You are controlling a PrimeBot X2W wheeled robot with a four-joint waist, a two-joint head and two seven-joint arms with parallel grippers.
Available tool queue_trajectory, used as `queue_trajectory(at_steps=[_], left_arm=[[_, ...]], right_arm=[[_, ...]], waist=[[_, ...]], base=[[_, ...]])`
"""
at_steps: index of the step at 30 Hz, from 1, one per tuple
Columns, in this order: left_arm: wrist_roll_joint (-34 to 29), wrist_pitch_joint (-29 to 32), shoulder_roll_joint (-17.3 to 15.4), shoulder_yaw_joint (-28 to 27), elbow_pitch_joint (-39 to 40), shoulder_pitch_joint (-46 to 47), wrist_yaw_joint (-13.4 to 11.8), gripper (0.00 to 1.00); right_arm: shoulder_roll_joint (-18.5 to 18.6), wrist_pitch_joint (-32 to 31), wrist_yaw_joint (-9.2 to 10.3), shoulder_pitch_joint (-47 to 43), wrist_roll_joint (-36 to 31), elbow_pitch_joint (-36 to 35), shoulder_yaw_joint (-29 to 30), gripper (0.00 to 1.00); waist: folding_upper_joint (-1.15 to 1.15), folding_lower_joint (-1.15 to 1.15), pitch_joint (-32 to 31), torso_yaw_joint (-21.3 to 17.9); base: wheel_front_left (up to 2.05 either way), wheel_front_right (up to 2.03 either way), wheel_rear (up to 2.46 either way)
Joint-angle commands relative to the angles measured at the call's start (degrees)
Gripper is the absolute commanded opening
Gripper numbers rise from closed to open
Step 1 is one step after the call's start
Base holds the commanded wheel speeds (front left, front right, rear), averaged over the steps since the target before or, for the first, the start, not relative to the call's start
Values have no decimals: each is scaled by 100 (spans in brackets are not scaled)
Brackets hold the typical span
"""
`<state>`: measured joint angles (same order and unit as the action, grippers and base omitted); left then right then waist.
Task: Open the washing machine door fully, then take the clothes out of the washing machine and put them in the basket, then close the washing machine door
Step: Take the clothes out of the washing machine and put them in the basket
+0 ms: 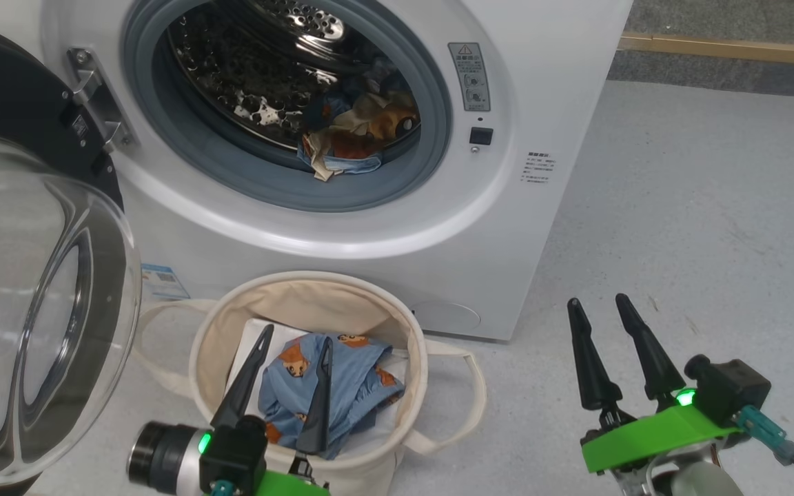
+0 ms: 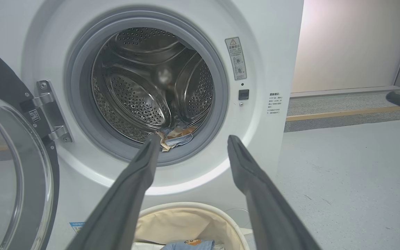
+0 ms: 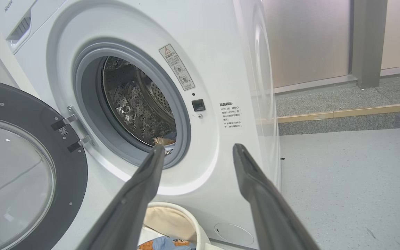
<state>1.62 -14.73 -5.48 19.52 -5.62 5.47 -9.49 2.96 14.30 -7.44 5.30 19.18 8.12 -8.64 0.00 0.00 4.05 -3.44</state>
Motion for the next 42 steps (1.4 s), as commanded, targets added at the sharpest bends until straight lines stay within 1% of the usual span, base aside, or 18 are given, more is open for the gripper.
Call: queue_trajectory(at_steps=[1,19,42], left_arm=[[-47,-27,26,-168,167,120,7,100],[-35,-27,43,-151,95,86,39,100],[-50,-27,74,-153,32,201,53,100]], right_arm=[[-8,70,-5,69,-12,-166,-153,100],[-8,70,-5,40,-46,-139,-201,100],[-8,70,-5,123,-53,-153,-159,100]], waist=[[0,0,-6,-2],[0,0,-79,-29],[0,0,112,-50]], base=[[0,0,0],[0,0,0],[0,0,0]])
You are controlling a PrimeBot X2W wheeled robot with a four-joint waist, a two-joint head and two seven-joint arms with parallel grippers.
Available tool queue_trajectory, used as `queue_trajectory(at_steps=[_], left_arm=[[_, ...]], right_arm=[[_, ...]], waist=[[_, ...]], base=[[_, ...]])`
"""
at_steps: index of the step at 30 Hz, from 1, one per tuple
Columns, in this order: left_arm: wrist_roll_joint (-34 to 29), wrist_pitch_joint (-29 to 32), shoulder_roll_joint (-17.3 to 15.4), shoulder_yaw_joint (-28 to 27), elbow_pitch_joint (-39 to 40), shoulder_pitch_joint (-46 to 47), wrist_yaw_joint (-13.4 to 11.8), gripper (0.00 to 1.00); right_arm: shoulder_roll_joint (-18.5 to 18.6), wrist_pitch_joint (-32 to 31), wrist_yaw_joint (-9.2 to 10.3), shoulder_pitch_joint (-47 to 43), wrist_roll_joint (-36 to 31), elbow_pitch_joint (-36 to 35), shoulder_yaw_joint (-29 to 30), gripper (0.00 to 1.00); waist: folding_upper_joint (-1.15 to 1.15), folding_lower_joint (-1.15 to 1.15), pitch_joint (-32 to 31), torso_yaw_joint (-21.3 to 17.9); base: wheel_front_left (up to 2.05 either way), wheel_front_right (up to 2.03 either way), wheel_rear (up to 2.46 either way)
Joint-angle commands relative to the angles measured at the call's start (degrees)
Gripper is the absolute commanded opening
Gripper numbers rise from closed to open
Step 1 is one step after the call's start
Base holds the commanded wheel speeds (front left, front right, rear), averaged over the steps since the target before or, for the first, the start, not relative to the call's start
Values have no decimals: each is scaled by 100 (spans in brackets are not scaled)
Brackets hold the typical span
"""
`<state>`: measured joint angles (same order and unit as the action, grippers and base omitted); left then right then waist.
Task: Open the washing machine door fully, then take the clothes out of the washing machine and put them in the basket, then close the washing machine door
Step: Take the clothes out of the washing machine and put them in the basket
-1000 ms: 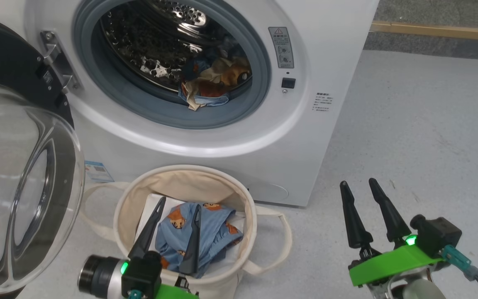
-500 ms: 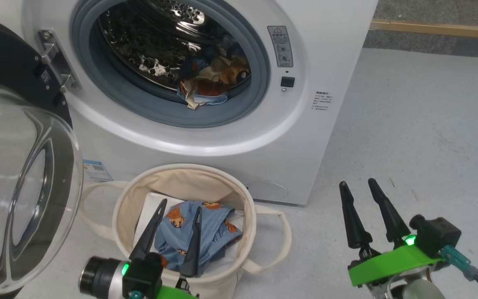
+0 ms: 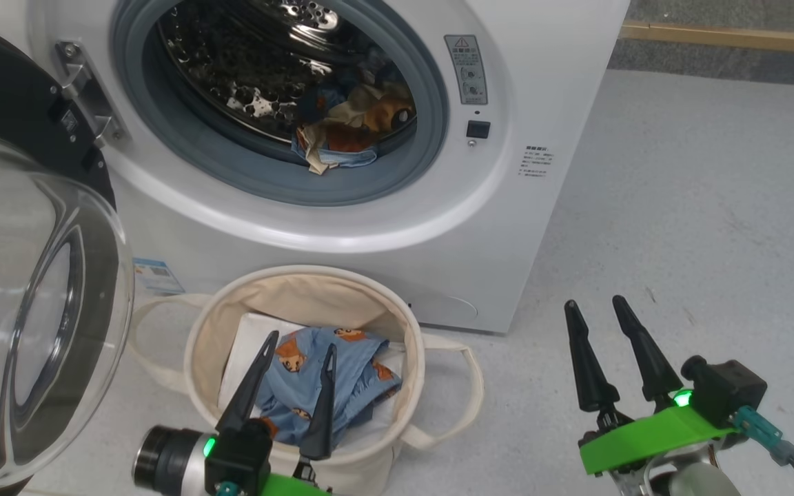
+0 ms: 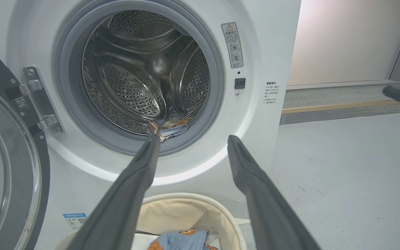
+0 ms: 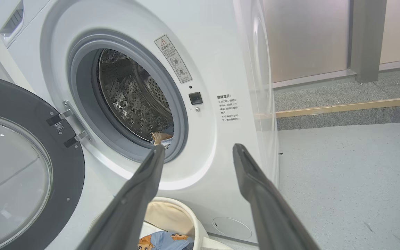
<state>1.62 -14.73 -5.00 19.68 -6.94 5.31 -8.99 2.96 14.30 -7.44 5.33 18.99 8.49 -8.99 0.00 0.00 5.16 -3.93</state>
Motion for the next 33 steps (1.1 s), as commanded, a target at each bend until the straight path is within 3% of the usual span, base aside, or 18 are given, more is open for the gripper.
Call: queue_trajectory(at_steps=[1,10,24,33], left_arm=[[-53,-27,26,-171,157,224,2,100],[-149,-27,-42,-129,-147,636,72,100],[-279,230,-592,-404,-1813,3625,541,100],[-378,828,-935,-540,-2816,5522,701,100]], right_arm=[[-8,70,-5,123,-32,-192,-124,100],[-8,70,-5,214,-7,-311,-166,100],[-8,70,-5,823,346,-563,-288,100],[-8,70,-5,1223,677,-591,-410,100]], waist=[[0,0,20,-5],[0,0,514,-85],[0,0,2470,-574],[0,0,3048,-994]], base=[[0,0,0],[0,0,0],[0,0,0],[0,0,0]])
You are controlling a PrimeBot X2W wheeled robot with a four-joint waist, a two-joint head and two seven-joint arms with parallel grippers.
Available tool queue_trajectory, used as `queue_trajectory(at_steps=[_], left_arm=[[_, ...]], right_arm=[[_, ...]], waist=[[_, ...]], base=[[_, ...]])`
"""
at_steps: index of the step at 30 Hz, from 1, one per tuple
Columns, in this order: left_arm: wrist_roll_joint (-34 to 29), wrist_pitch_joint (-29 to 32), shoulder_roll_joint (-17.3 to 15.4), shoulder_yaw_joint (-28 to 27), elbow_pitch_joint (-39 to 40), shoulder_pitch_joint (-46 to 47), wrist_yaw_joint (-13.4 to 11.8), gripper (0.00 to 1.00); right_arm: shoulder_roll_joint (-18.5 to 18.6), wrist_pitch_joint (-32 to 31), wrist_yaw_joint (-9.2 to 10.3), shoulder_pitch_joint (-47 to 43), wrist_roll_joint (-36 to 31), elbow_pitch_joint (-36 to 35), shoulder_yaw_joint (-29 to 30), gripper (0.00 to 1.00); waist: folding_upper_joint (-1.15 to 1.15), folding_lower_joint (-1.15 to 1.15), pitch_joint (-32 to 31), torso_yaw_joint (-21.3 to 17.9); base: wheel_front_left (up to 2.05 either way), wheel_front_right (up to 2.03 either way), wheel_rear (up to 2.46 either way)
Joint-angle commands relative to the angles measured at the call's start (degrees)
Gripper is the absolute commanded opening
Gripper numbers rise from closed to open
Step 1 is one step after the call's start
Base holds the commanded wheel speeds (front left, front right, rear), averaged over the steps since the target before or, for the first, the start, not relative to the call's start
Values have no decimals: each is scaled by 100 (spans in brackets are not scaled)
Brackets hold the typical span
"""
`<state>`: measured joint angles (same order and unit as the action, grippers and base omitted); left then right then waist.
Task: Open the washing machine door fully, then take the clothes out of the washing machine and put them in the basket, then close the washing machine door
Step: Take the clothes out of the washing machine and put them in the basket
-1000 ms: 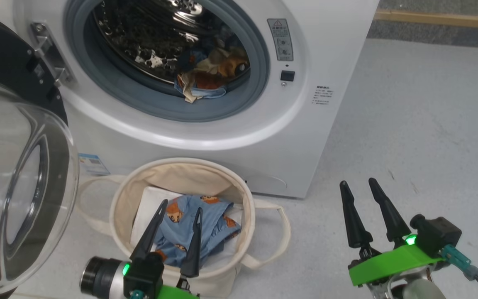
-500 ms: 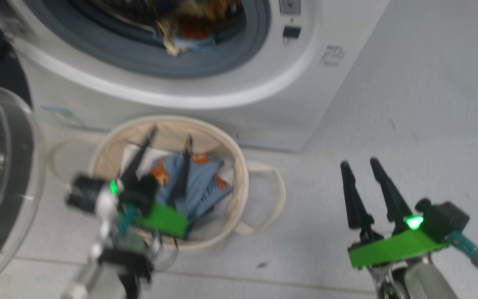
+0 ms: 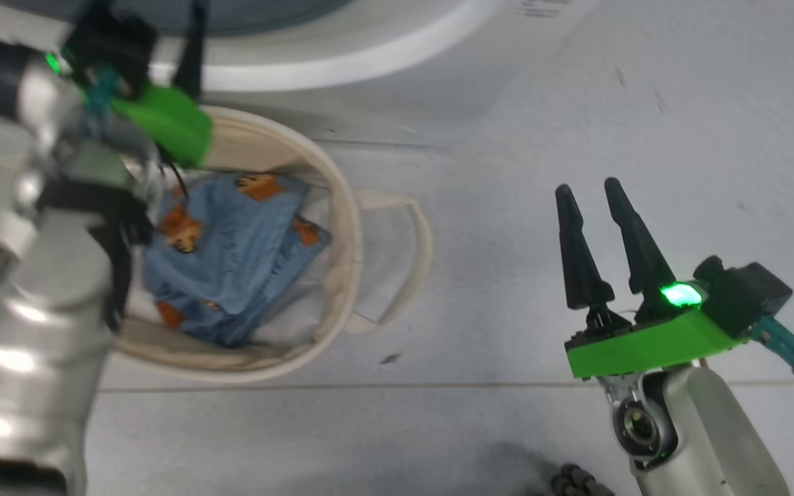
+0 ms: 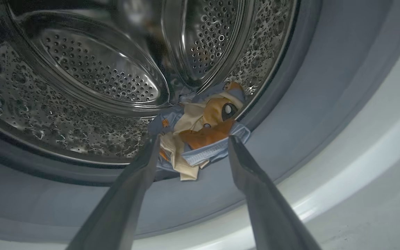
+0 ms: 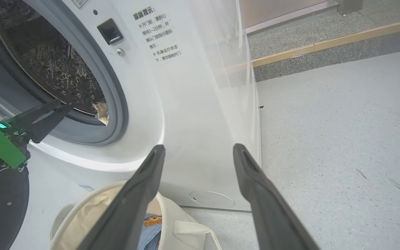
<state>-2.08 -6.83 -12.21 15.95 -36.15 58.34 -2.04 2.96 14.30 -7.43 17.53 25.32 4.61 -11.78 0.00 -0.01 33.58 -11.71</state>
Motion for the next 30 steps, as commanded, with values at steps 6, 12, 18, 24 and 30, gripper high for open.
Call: queue_trajectory(at_steps=[6,12,18,24,30], left_arm=[[-28,294,-356,-200,-576,1088,67,100],[-23,508,-436,-202,-1365,1820,88,100],[54,603,-381,-184,-2017,2292,145,100],[-32,598,-350,-58,-2540,2678,9,100],[-159,402,-359,101,-2974,2881,-202,100]], right_arm=[[-8,70,-6,119,163,-214,-189,100],[-8,70,-6,170,247,-228,-262,100],[-8,70,-6,201,291,-257,-300,100],[-8,70,-6,235,289,-284,-346,100],[-8,70,-6,288,398,-306,-410,100]], waist=[[0,1,378,-399],[0,1,511,-587],[0,1,626,-727],[0,1,763,-812],[0,1,876,-912]], base=[[0,0,0],[0,0,0],[0,0,0],[0,0,0],[0,0,0]])
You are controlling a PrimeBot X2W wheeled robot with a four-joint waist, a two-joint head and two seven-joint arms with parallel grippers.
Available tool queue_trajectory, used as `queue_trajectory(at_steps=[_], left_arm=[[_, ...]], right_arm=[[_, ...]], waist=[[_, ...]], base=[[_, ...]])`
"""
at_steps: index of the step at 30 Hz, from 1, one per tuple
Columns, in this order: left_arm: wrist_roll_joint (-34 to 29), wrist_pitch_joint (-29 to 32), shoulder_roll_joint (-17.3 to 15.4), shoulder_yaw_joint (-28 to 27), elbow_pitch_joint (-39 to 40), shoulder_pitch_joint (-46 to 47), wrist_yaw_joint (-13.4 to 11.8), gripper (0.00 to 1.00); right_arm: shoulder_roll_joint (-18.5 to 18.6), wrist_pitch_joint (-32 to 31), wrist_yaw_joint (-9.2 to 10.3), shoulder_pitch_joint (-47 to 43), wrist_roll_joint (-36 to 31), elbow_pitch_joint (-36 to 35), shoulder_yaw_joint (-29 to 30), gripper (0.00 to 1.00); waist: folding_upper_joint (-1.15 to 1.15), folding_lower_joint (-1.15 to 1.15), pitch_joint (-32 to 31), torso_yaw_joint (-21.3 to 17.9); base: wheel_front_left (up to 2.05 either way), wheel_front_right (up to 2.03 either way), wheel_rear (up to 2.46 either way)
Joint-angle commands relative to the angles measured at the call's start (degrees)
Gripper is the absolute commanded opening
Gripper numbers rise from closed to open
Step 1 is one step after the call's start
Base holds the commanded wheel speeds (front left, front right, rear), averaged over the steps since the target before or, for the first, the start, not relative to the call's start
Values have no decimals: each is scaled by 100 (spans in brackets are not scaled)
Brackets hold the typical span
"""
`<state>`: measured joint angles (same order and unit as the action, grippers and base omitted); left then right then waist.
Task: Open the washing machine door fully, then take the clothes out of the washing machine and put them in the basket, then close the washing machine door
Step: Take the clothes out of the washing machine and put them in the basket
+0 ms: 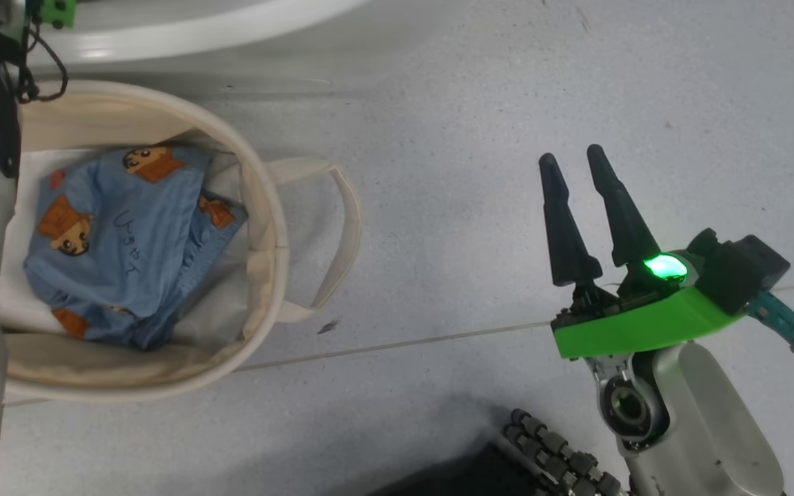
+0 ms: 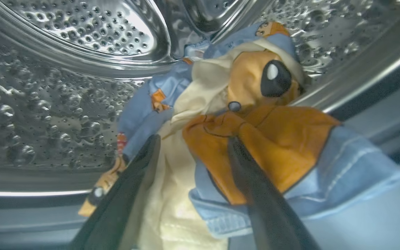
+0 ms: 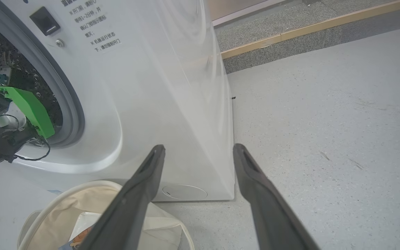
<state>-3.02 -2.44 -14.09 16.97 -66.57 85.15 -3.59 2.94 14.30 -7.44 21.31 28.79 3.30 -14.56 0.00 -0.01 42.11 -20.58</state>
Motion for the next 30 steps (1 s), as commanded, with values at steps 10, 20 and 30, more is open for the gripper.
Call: queue_trajectory(at_steps=[10,20,30], left_arm=[[-28,-461,-115,107,-347,336,-193,0],[74,-1212,1,130,-71,241,-527,0],[293,-1254,-5,212,2132,-943,-688,0]], right_arm=[[-6,70,-5,-38,101,-193,-171,100],[-6,70,-5,-26,-76,-185,-118,100],[-6,70,-5,-150,-421,-97,-45,100]], waist=[[0,1,75,-67],[0,1,-228,162],[0,1,-850,587]], base=[[0,0,0],[0,0,0],[0,0,0]])
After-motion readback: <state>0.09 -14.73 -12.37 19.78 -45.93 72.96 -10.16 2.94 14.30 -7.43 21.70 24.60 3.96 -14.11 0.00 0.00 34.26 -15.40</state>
